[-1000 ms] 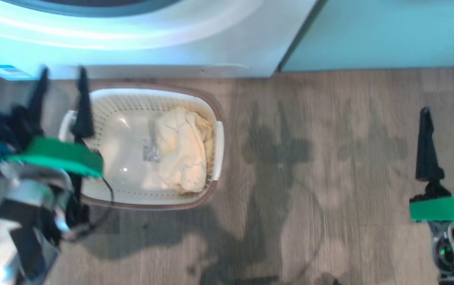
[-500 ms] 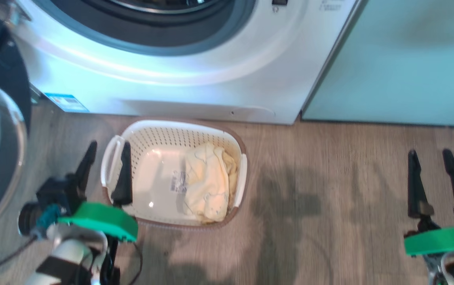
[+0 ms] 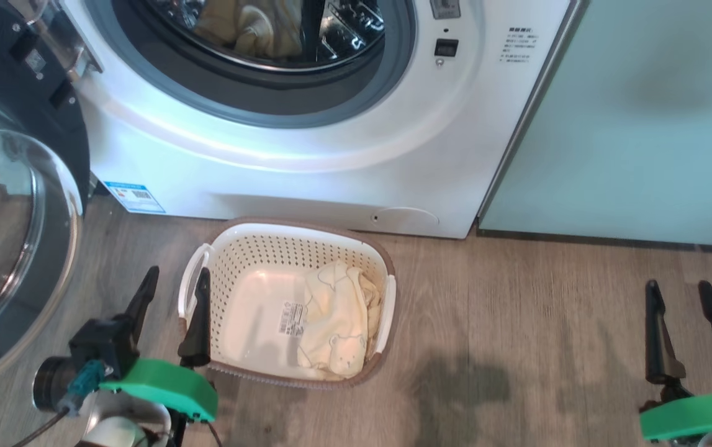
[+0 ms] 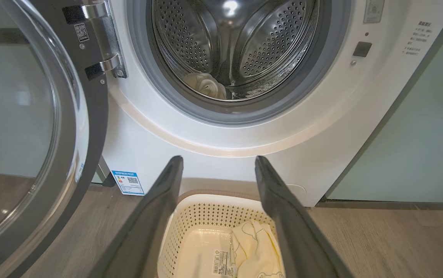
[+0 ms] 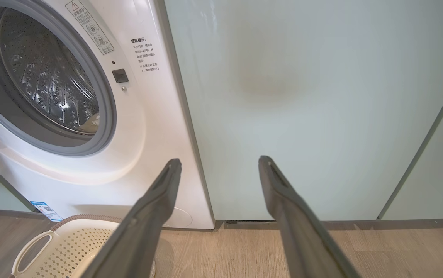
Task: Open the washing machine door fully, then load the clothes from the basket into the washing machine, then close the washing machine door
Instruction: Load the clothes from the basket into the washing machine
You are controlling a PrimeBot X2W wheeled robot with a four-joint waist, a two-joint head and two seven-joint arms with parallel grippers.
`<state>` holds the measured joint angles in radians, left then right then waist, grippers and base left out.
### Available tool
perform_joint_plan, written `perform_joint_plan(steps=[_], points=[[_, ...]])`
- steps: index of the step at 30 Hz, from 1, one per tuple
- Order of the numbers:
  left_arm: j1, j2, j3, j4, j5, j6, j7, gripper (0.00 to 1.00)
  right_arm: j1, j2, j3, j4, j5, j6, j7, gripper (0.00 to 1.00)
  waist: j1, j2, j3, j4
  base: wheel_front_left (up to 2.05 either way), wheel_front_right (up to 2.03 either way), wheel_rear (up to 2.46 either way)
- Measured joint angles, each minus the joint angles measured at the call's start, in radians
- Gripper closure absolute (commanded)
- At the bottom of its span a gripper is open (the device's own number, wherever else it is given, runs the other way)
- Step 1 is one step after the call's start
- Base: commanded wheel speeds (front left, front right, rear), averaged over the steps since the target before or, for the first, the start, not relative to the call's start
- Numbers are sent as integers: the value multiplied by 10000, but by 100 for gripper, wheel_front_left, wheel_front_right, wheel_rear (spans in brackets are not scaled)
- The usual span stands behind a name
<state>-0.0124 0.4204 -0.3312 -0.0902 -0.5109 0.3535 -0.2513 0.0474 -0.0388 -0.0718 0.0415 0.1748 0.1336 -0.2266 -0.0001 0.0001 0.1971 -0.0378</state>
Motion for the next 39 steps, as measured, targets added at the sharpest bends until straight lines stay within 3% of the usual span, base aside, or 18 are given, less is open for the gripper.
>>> perform_joint_plan(steps=[39], points=[[64,-286,-545,527,-8,-130,12,0,312,2,17,-251,-2,0,261,0,1,0,-509,98,0,0,0]])
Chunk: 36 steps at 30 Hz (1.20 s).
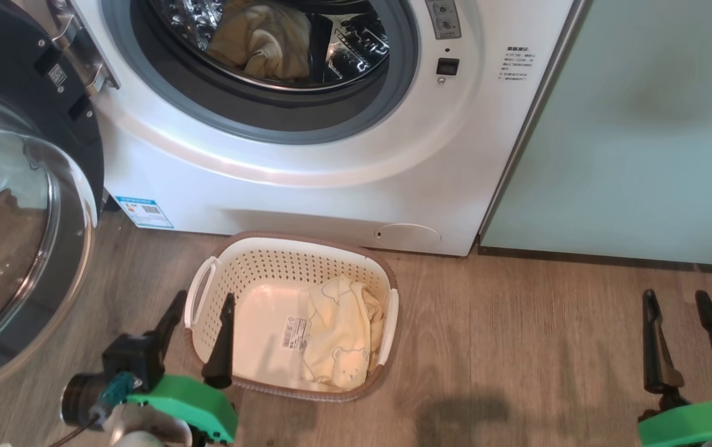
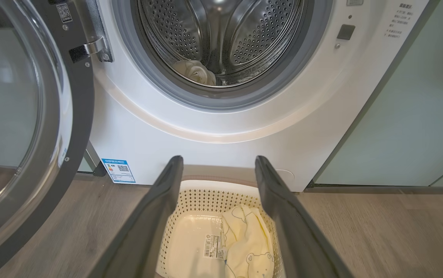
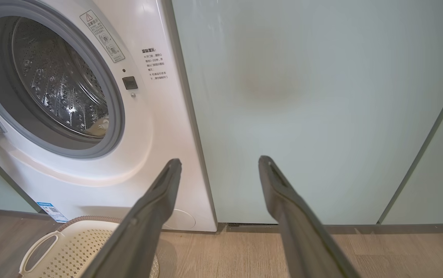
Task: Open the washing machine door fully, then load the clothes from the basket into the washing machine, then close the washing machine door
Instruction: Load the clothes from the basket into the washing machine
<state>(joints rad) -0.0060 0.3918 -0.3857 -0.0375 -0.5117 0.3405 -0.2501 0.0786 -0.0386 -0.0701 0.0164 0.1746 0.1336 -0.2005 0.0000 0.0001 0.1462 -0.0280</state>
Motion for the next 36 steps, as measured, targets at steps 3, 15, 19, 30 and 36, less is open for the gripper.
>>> perform_joint_plan(steps=[3,15,19,30,36], points=[[-112,-56,-153,174,0,-196,52,0,0,0,12,-36,0,0,2,0,0,0,23,32,0,0,0],[-1984,-878,-1116,2359,-230,-1478,362,0,-59,0,109,-253,17,0,75,0,0,0,722,-48,0,0,0],[-2853,-1264,-1319,3559,-412,-1987,420,0,-314,2,140,-282,155,0,71,0,1,0,1237,-172,0,0,0],[-5374,-1661,-1413,6472,-525,-2961,493,0,-1691,0,512,-96,686,0,-351,0,3,0,3295,-846,0,0,0],[-6487,-1672,-1381,7839,-531,-3438,527,0,-2392,-2,825,196,1112,0,-477,0,3,-1,4536,-1373,0,0,0]])
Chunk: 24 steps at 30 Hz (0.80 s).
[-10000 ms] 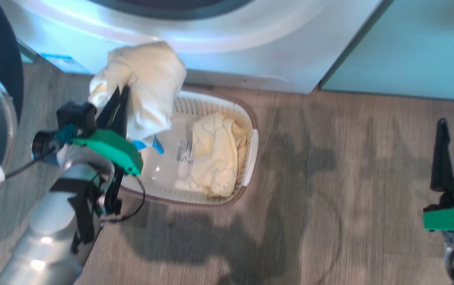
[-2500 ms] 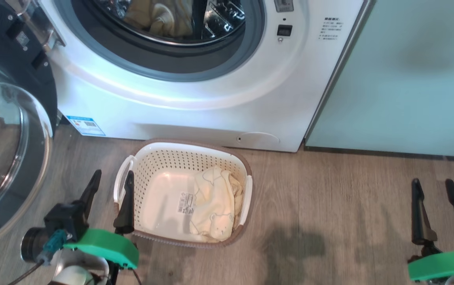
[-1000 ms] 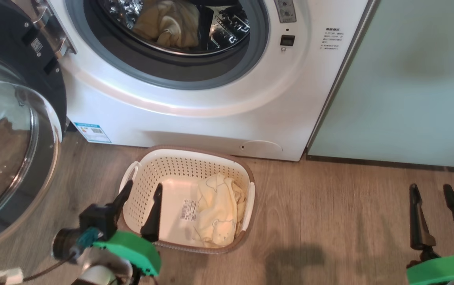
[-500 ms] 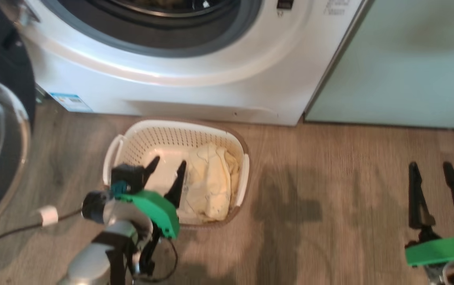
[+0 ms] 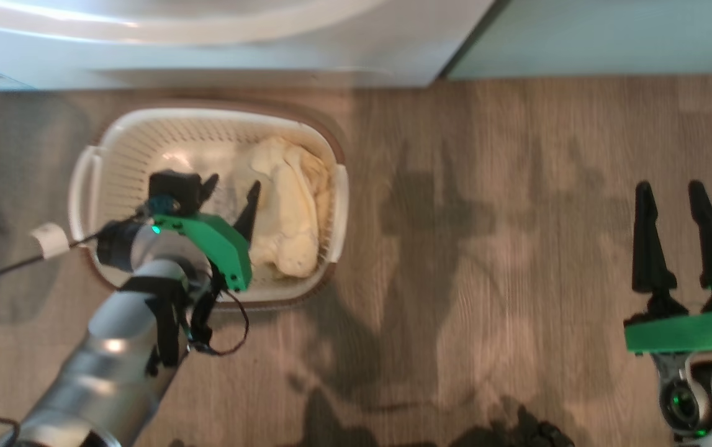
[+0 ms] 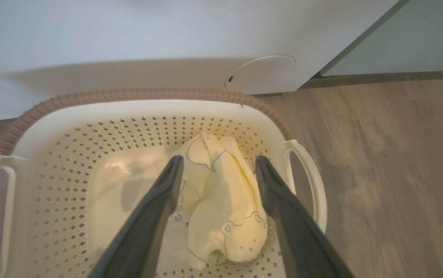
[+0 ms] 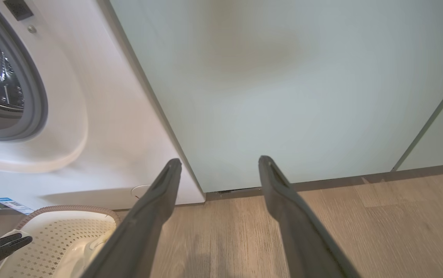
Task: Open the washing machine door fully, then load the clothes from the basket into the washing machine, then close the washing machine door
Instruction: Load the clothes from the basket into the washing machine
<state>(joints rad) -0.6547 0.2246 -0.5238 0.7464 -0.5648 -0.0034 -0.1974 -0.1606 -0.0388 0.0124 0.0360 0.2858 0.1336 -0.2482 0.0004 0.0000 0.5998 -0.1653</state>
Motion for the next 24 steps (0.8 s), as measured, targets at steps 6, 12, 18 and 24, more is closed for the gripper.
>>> perform_joint_plan(steps=[6,12,18,24], points=[[-1014,-23,31,1258,-102,-410,10,0,-600,0,217,-58,445,0,-40,0,-1,0,1113,-544,0,0,0],[-1852,-138,69,2380,-282,-660,10,0,-972,0,439,-186,769,0,-42,0,-2,0,2001,-1031,0,0,0],[-2670,-169,92,3425,-447,-863,217,0,-1313,0,872,-217,1068,0,-42,0,-2,0,2699,-1492,0,0,0],[-3246,-104,121,4320,-531,-920,408,0,-1492,2,1166,-249,1315,0,-42,0,-2,0,3219,-1990,0,0,0]])
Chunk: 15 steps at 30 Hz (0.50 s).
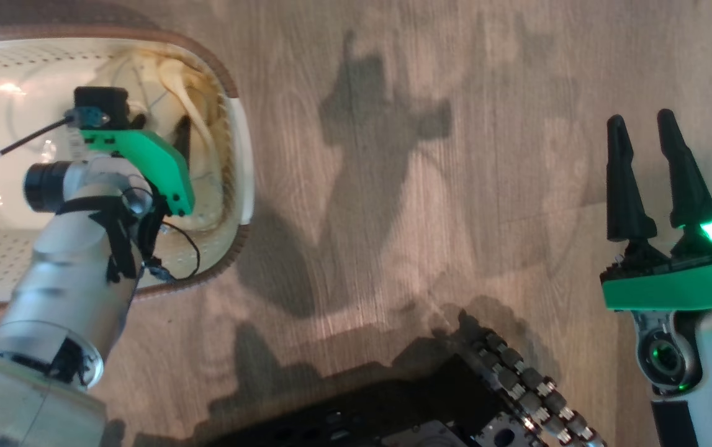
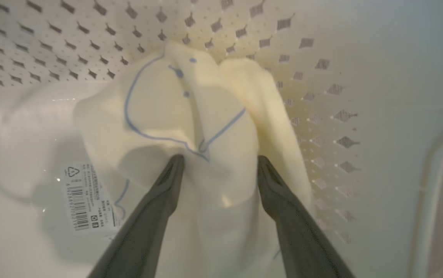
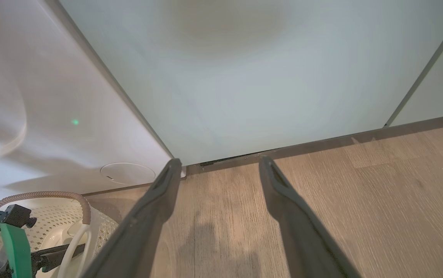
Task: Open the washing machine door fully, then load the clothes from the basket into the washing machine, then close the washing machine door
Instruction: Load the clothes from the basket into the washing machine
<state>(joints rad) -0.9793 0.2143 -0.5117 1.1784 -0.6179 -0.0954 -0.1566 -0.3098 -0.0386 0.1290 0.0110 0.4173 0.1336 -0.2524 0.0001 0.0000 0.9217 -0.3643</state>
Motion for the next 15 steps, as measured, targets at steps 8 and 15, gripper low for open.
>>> perform_joint_plan(steps=[8,15], points=[[-414,178,165,685,-178,21,290,0,-54,0,182,-44,226,0,0,0,-1,0,465,-474,0,0,0],[-565,194,201,895,-249,33,497,100,-61,0,234,-48,259,0,0,0,-1,0,602,-533,0,0,0]])
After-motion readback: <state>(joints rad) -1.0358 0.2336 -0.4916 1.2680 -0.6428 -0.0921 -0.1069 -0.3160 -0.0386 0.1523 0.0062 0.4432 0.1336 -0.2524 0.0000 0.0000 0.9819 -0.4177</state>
